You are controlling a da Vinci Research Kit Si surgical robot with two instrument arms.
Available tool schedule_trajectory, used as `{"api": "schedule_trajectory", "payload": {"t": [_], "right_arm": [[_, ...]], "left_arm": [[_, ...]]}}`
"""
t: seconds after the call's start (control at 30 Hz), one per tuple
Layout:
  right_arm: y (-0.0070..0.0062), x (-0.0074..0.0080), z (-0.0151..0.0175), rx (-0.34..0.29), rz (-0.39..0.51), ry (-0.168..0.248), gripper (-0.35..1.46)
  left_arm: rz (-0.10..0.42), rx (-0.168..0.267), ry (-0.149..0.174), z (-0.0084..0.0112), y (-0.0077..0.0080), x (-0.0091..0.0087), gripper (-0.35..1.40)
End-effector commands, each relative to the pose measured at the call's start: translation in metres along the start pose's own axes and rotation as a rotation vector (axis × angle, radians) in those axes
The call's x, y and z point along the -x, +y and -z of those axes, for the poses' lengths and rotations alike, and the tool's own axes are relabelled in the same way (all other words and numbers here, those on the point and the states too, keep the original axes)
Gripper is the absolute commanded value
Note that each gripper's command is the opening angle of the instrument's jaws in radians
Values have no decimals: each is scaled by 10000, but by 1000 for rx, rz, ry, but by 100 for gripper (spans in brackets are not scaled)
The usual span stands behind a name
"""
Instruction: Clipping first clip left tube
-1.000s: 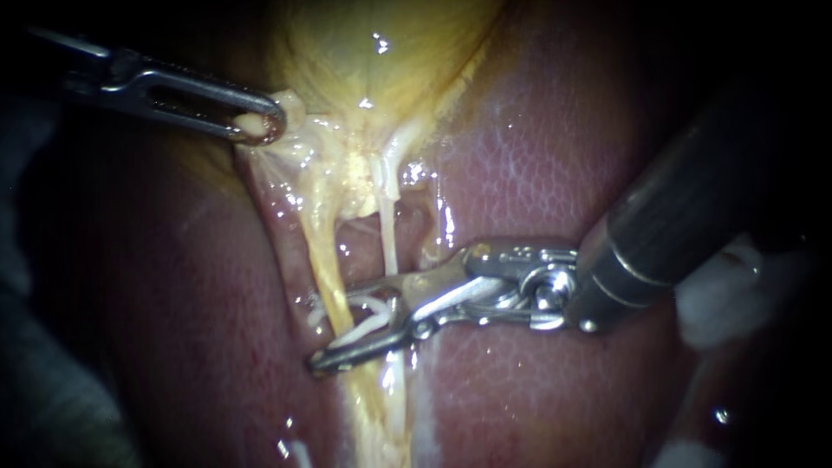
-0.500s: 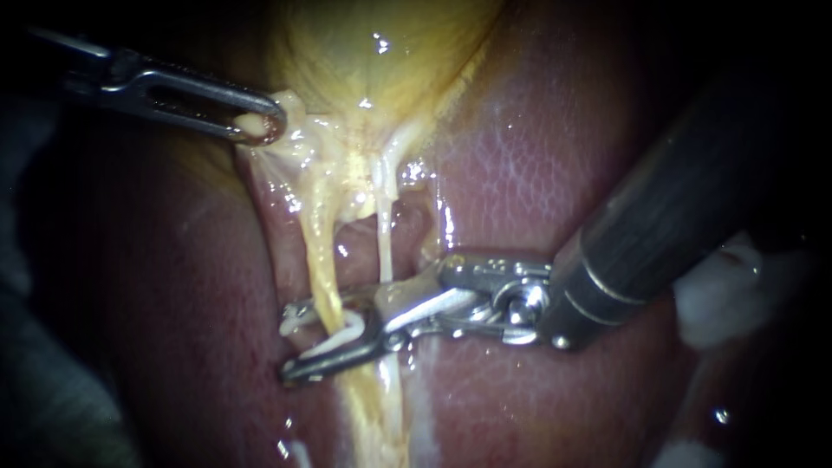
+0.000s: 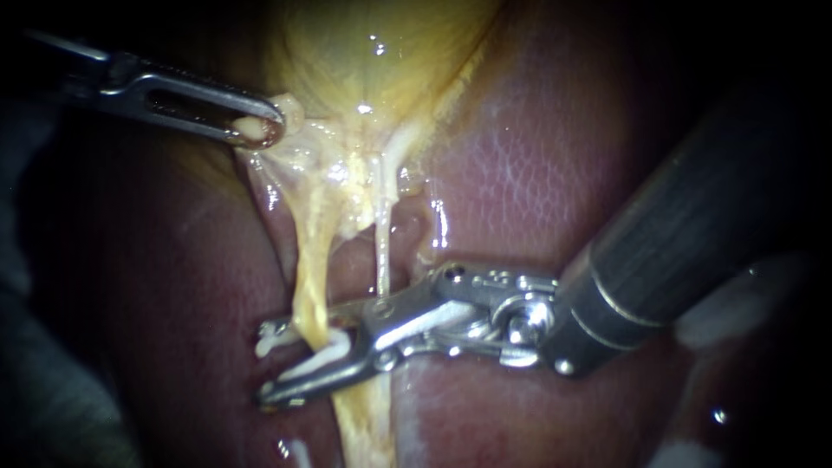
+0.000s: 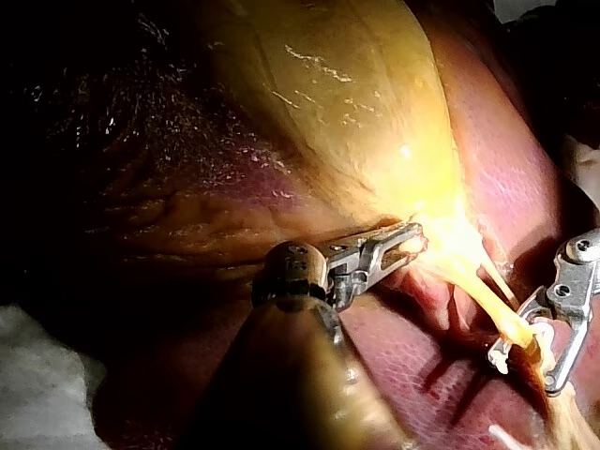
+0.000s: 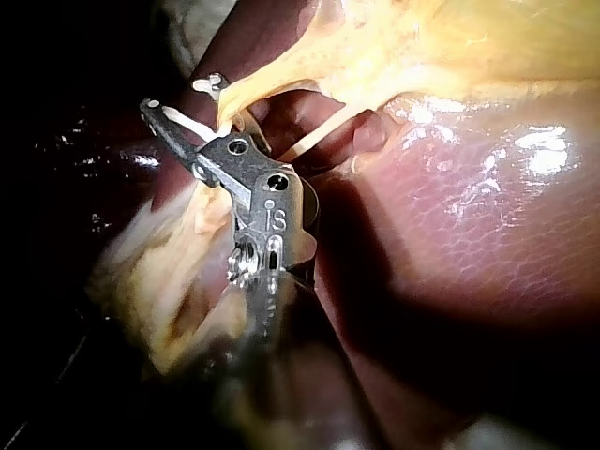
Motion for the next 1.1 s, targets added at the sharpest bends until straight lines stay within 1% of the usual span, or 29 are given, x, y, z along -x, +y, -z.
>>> {"api": "schedule_trajectory", "payload": {"t": [0.03,0.33,0.53,0.87,0.97,1.1], "right_arm": [[-1,0,0,0,1,-1,46],[-1,-1,5,-4,0,-1,39],[2,0,11,-7,-6,1,26],[9,4,25,3,5,-24,-15],[9,5,27,8,10,-38,-35],[14,5,29,8,11,-38,-35]], "left_arm": [[0,0,0,0,0,0,-35],[0,0,0,0,0,0,-35],[0,-2,2,0,0,0,-35],[0,-2,2,0,0,0,-35],[0,-2,1,0,0,0,-35],[0,-2,2,0,0,0,-35]]}}
